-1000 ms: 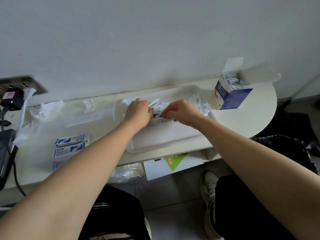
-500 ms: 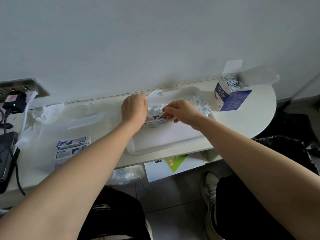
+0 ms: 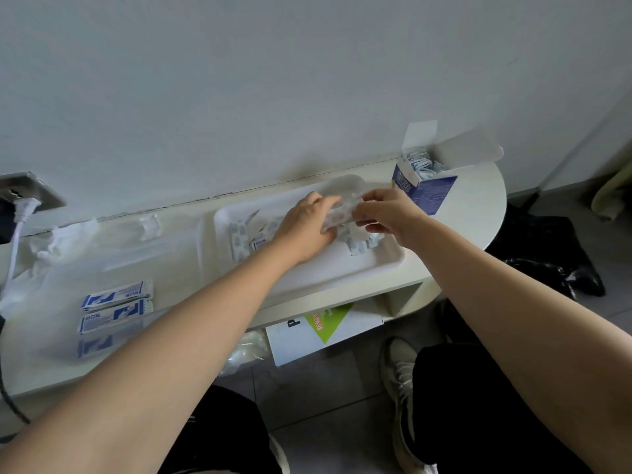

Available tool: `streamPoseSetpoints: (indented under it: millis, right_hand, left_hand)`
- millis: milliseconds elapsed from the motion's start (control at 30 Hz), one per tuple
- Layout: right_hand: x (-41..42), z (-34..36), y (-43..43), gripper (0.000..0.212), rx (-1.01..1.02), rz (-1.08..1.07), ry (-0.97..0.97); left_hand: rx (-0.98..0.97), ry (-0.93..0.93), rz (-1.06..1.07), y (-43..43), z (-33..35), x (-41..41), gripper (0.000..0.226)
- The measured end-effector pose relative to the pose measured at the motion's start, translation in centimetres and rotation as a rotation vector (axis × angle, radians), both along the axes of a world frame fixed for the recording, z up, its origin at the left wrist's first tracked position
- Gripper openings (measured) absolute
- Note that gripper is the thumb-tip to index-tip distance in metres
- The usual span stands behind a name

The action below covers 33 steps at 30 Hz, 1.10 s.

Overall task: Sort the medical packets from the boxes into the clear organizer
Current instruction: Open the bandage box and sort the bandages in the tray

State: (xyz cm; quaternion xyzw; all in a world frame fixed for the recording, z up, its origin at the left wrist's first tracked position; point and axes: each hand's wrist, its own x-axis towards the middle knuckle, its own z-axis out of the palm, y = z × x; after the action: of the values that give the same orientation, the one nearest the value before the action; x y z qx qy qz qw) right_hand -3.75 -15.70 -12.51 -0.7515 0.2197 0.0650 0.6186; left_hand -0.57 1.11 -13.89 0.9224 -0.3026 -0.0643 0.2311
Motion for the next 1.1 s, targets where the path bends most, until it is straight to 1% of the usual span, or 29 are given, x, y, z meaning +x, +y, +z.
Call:
streamPoseSetpoints:
  millis: [67,100,167,233,267,333,433,467,500,567,667,767,967,1100]
  right_hand:
    - [-0.5,0.1,-1.5,0.009,-0.094,-0.095,-0.035]
    - [-0.7,0.1,-2.2,0.009,-0.097,-0.157,-0.053]
    - [-0.8,0.1,-3.2,0.014,-0.087,-0.249,-0.093]
    - [-0.8,-0.3,-3.7,0.016,-0.105,-0.275,-0.104]
    - [-0.8,-0.7,-3.7,0.017,-0.115,-0.264,-0.091]
    - [-0.9,-1.5,-3.2,0.025,-0.165,-0.191,-0.051]
    - [-0.8,-2.3,-2.5,0.033,-0.427,-0.031,-0.036]
    - [-0.7,-2.1,-2.4,0.034,-0.489,-0.007,-0.044]
    - [-0.7,-1.9,-2.5,0.034,-0.510,-0.007,-0.051]
    - [-0.7,-1.2,-2.9,0.027,-0.441,-0.073,-0.077]
    - [-0.9,-0.2,-3.5,0.016,-0.224,-0.198,-0.134]
    - [-1.1,-0.3,-3.6,0.014,-0.068,-0.268,-0.150]
    - [-1.1,-0.8,-3.1,0.015,0.021,-0.259,-0.096]
    - [-0.9,-0.4,-3.4,0.016,0.088,-0.303,-0.116]
  left_hand:
    - [0.055,0.059,0.021,-0.9,-0.2,0.1,0.068]
    - [0.084,0.069,0.035,-1.5,-0.4,0.1,0.068]
    - [0.131,0.078,0.087,-2.5,-0.8,0.3,0.064]
    - [0.142,0.121,0.160,-3.5,-1.2,0.6,0.056]
    - [0.144,0.150,0.189,-4.1,-1.3,0.7,0.054]
    - [0.150,0.185,0.220,-4.6,-1.4,0.8,0.050]
    - [0.156,0.189,0.217,-5.0,-1.6,0.9,0.052]
    - [0.155,0.179,0.214,-5.0,-1.6,0.8,0.054]
    - [0.149,0.161,0.212,-4.9,-1.6,0.9,0.056]
    - [0.129,0.130,0.202,-4.7,-1.7,1.0,0.059]
    - [0.119,0.071,0.155,-4.7,-1.8,1.2,0.066]
    - [0.130,-0.015,0.116,-5.0,-1.7,1.2,0.065]
    - [0.062,-0.092,0.110,-5.1,-2.2,1.3,0.046]
    - [0.036,-0.089,0.107,-4.9,-2.3,1.7,0.044]
